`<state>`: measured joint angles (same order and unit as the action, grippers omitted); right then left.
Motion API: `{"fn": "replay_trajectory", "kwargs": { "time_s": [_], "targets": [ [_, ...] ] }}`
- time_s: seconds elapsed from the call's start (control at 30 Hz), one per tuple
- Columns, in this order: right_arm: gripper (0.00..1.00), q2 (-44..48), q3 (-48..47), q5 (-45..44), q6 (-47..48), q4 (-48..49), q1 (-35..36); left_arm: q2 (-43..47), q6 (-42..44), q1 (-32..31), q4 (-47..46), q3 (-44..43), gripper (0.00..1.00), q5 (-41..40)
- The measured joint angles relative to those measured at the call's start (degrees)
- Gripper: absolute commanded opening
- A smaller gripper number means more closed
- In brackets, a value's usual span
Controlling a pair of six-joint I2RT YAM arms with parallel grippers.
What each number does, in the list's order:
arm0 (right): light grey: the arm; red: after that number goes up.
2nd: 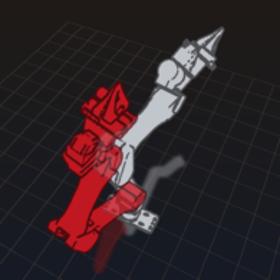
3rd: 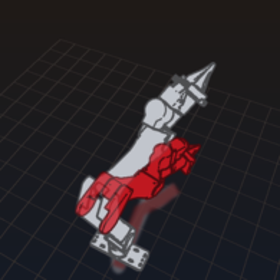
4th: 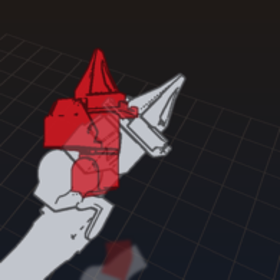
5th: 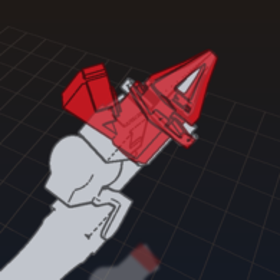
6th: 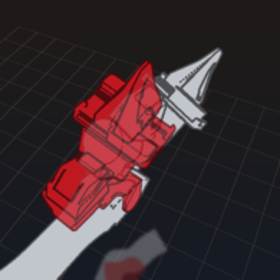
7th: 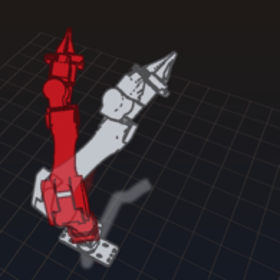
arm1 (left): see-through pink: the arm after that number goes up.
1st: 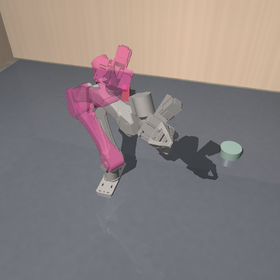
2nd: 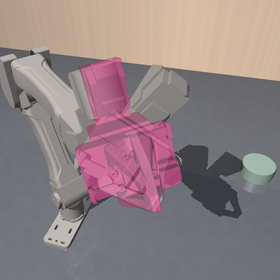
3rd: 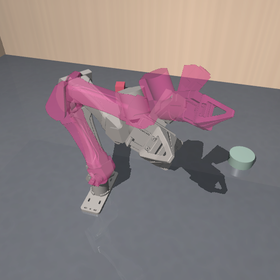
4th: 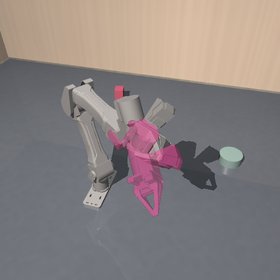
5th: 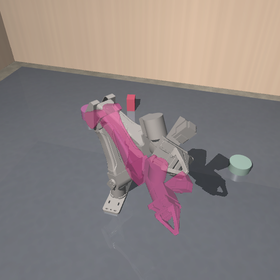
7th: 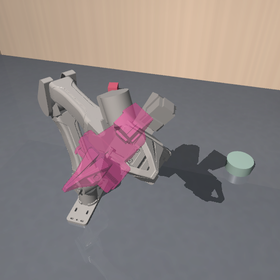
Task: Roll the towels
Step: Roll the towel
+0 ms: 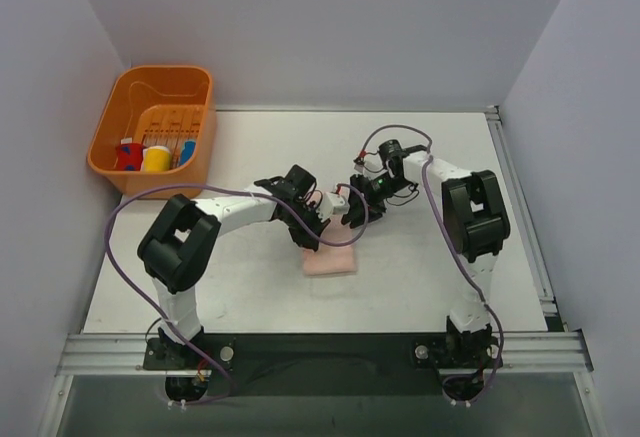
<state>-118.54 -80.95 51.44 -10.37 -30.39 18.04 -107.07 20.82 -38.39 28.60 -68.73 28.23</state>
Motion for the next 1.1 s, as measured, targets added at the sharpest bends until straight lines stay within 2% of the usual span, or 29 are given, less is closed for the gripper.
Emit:
{"fn": "replay_trajectory", "kwargs": {
  "time_s": [0.2, 0.4, 0.57, 0.7, 0.73, 0.87, 1.1],
  "targets": [
    [0.27, 2.8, 3.5, 7.4, -2.8, 0.0, 0.4, 0.0, 0.3, 0.0, 0.0, -0.1, 0.04, 0.0],
    [0.24, 3.3, 7.5, 11.9, -6.9, 1.2, 1.6, 0.0, 0.3, 0.0, 0.0, -0.2, 0.06, -0.1],
    [0.24, 3.3, 10.5, 12.4, -9.4, 3.0, 3.2, 0.0, 0.3, 0.0, 0.0, -0.3, 0.07, -0.6],
    [0.2, 3.0, 11.1, 8.2, -9.0, 3.2, 3.9, -0.2, 0.3, 0.1, 0.0, -0.5, 0.16, -0.6],
    [0.2, 2.5, 11.1, 6.8, -8.8, 3.2, 3.9, -0.3, 0.3, 0.2, -0.1, -0.5, 0.24, -0.6],
    [0.19, -0.7, 9.9, 2.3, -7.7, 2.1, 3.3, -0.3, 0.7, 1.4, -0.5, -0.3, 0.37, -0.5],
    [0.18, -1.8, 7.8, 0.9, -6.5, -0.3, 3.7, 2.0, 3.5, 5.6, -0.8, 2.6, 0.5, 0.0]
  ]
}}
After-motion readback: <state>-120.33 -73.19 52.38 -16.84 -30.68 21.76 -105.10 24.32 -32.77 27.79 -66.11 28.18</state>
